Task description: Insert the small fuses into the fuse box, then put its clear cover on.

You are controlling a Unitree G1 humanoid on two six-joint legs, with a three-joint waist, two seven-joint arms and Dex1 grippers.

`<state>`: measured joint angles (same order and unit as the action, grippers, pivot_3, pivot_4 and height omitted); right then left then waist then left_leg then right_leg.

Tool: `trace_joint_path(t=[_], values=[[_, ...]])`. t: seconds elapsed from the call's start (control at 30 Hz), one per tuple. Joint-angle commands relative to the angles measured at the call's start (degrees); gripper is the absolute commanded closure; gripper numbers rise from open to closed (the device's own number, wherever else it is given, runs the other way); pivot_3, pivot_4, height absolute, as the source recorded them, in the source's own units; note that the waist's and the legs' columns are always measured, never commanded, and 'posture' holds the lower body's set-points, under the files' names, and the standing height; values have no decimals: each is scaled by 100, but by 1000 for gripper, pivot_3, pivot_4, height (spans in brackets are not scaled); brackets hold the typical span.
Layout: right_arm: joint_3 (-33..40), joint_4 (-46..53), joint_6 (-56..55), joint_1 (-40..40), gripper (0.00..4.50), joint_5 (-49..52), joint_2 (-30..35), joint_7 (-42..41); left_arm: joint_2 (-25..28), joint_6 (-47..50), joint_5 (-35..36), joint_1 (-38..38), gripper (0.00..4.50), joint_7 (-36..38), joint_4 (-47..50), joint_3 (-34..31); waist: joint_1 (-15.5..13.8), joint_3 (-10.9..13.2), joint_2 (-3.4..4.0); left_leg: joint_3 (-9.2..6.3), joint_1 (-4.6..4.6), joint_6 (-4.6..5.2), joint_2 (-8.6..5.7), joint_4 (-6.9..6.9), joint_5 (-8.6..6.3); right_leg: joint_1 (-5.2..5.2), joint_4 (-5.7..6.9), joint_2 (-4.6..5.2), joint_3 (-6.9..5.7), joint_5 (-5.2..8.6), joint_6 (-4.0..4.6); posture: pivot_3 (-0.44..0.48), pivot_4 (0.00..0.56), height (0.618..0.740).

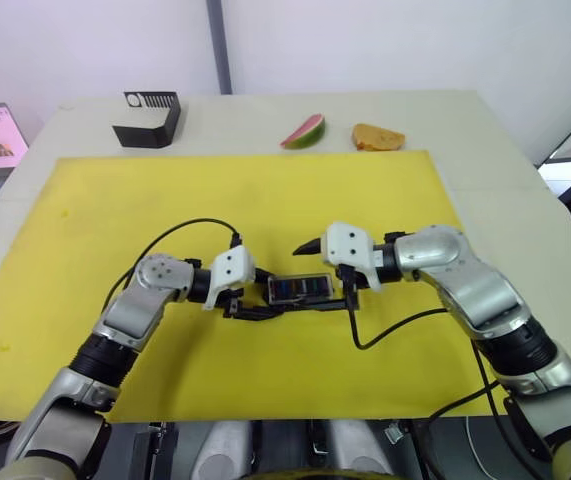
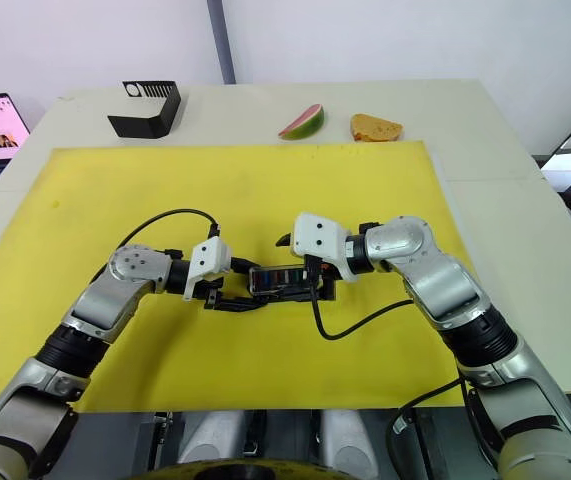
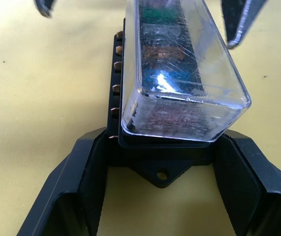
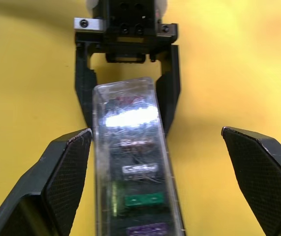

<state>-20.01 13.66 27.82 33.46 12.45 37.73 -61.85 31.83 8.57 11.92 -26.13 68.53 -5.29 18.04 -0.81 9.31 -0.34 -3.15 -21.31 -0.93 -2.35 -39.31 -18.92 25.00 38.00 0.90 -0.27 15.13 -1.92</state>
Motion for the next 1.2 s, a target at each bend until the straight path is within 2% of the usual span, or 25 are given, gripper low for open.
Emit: trace_joint_path(t=[0.03, 0.17, 0.47, 0.6, 0.8, 0.83, 1.2], values=[[174, 1, -128, 74, 46, -29, -28, 45, -44, 64, -126, -20, 1944, -79, -23, 4, 0, 0, 0, 0, 0, 0, 0, 0, 0, 0, 0, 0, 0, 0, 0, 0, 150, 740], [236, -2, -91, 112, 46, 41, -15, -25, -60, 50, -132, 3, 1944, -72, 2, 25, -1, 0, 0, 0, 0, 0, 0, 0, 0, 0, 0, 0, 0, 0, 0, 0, 150, 740], [796, 349, 744, 103, 46, 1241, -180, -309, -68, 30, -150, 0, 1944, -80, -12, 11, -2, 0, 0, -1, 0, 0, 0, -1, 0, -2, 0, 0, 0, 0, -1, 0, 150, 740], [816, 217, 663, -37, 1314, 1322, -93, -454, -33, 14, -157, 29, 1944, -80, 4, -7, -3, 0, 0, -1, 0, 1, 0, -1, 0, -1, 0, 1, 0, -1, -1, 0, 150, 740], [795, -180, 640, -137, 4277, 1161, 4, -443, -7, -30, -179, 36, 1944, -84, -22, -13, 0, 0, 0, -1, 0, 0, 0, -1, 0, -1, 0, 1, 0, -1, -1, 0, 150, 740], [768, -189, 657, -166, 4467, 1133, 62, -469, -2, -32, -179, 39, 1944, -83, -18, -15, 0, 0, 0, -1, 0, 1, 0, -1, 0, -1, 0, 1, 0, -1, -1, 0, 150, 740], [644, -99, 572, -730, 4467, 922, 584, -660, 29, -87, -207, 59, 1944, -88, -70, -18, 4, -2, -3, -1, 3, 1, 0, -1, -1, -4, 0, 0, 0, -1, -1, 0, 150, 740]])
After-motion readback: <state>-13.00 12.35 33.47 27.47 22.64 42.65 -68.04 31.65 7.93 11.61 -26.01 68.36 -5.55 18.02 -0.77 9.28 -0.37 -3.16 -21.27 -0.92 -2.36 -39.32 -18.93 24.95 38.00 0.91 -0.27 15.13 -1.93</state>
